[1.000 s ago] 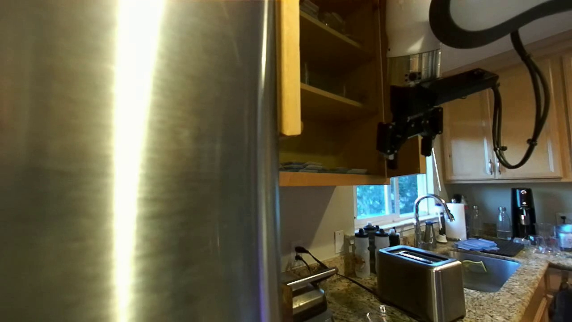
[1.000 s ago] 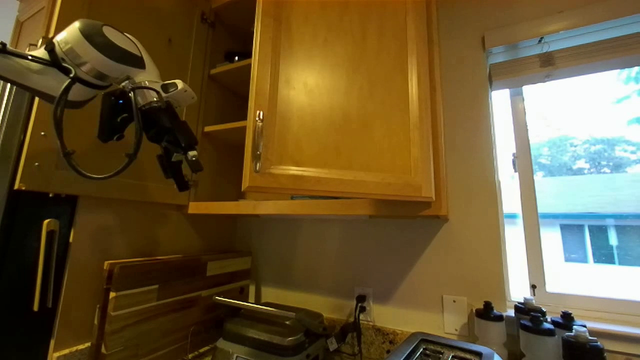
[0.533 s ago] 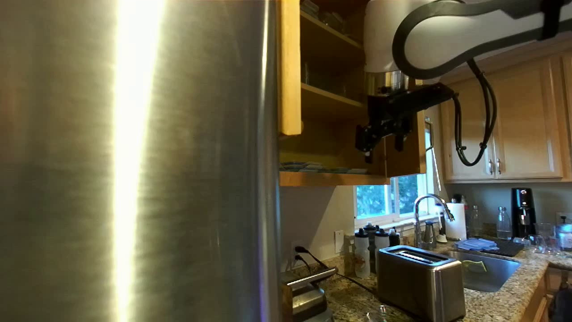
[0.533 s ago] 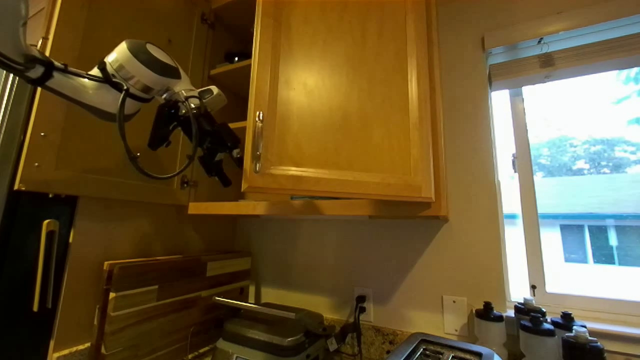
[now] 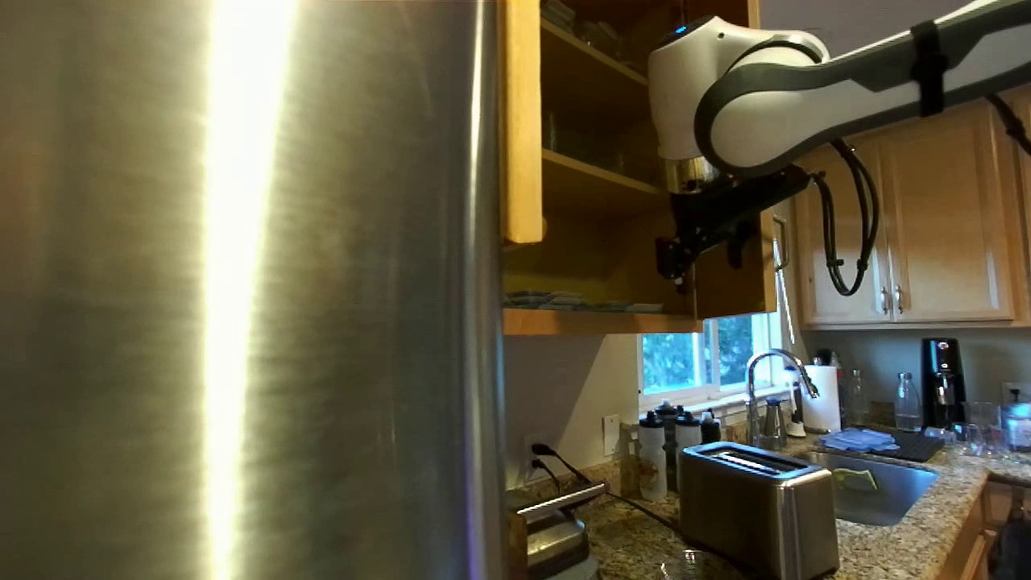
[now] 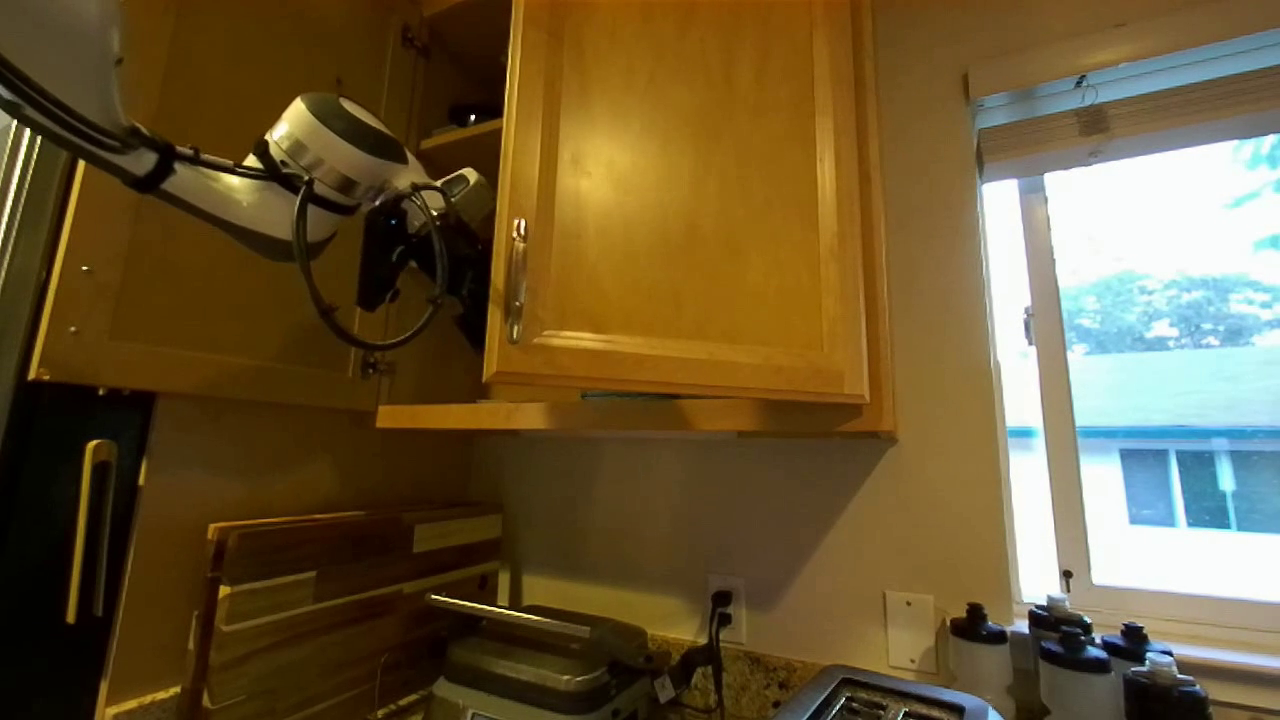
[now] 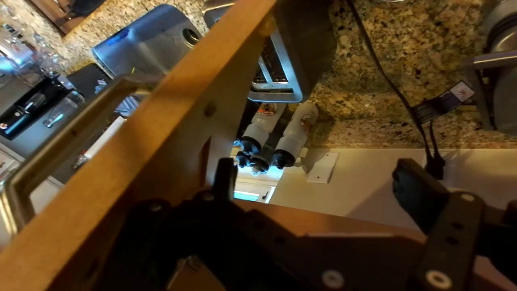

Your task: Open the overhead cabinet doors

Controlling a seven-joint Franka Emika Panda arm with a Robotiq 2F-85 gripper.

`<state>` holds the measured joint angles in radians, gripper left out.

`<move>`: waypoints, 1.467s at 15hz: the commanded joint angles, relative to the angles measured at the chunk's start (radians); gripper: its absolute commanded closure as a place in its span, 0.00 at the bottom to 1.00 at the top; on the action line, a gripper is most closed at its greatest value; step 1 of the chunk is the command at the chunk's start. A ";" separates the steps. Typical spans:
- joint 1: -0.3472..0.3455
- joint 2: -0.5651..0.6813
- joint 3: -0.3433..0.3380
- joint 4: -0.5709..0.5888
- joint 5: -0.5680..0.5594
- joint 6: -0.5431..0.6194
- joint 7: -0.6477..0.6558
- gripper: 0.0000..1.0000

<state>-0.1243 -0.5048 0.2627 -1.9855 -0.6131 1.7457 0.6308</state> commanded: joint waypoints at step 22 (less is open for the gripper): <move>-0.118 -0.007 -0.304 -0.051 -0.055 -0.145 0.300 0.00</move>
<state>-0.2313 -0.4998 -0.0289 -2.0186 -0.6546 1.6039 0.8949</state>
